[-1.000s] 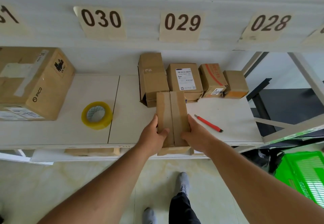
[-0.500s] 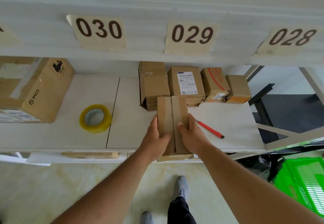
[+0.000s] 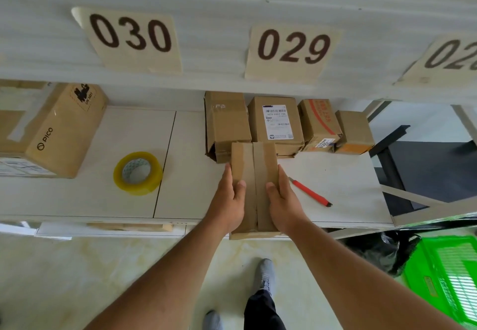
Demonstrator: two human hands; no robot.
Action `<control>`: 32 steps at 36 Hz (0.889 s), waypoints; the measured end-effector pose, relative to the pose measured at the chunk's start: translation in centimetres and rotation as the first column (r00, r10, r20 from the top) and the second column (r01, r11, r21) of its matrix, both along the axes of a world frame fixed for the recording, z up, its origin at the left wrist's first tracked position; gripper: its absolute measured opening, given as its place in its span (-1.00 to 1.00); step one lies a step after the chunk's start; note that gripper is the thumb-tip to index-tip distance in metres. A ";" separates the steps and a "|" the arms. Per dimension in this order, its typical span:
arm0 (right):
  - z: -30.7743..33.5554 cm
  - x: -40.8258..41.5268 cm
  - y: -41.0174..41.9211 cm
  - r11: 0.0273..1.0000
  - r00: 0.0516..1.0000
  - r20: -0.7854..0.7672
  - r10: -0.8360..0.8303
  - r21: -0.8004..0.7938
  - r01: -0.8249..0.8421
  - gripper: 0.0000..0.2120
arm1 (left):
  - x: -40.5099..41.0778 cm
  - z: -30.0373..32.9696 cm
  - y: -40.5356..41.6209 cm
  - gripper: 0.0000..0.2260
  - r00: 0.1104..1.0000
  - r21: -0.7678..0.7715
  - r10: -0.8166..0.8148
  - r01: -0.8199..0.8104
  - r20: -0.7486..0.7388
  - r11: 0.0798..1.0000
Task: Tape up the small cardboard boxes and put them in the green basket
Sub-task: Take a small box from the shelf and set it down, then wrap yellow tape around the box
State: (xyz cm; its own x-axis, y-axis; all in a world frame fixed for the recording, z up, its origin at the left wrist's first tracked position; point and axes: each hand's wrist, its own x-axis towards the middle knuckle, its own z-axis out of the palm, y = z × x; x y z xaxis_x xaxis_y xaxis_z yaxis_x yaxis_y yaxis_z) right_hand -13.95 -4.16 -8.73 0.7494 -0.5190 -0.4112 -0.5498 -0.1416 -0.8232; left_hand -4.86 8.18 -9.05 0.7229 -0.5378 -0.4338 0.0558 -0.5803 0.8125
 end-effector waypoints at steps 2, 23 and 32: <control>-0.2 0.2 0.2 0.999 1.000 0.011 0.020 -0.035 -0.019 -0.51 | -0.2 -0.1 -0.2 -0.43 1.000 0.021 -0.003 0.002 0.015 1.000; 0.5 4.1 -3.1 1.000 0.999 -0.040 -0.002 -0.011 0.001 -0.41 | 2.6 0.9 -2.4 -0.27 0.998 -0.054 -0.016 0.013 -0.056 0.998; 0.6 4.5 -2.7 1.000 0.999 -0.036 -0.006 -0.015 0.006 -0.46 | 2.9 0.8 -2.9 -0.29 0.997 0.069 -0.074 0.072 0.017 0.995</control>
State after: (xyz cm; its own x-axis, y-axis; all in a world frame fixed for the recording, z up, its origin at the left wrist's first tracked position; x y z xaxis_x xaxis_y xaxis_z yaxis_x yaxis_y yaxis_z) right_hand -9.48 -6.88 -8.10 0.7310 -0.5298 -0.4302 -0.5800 -0.1502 -0.8006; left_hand -1.98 5.32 -8.25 0.6916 -0.5587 -0.4577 -0.0042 -0.6368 0.7710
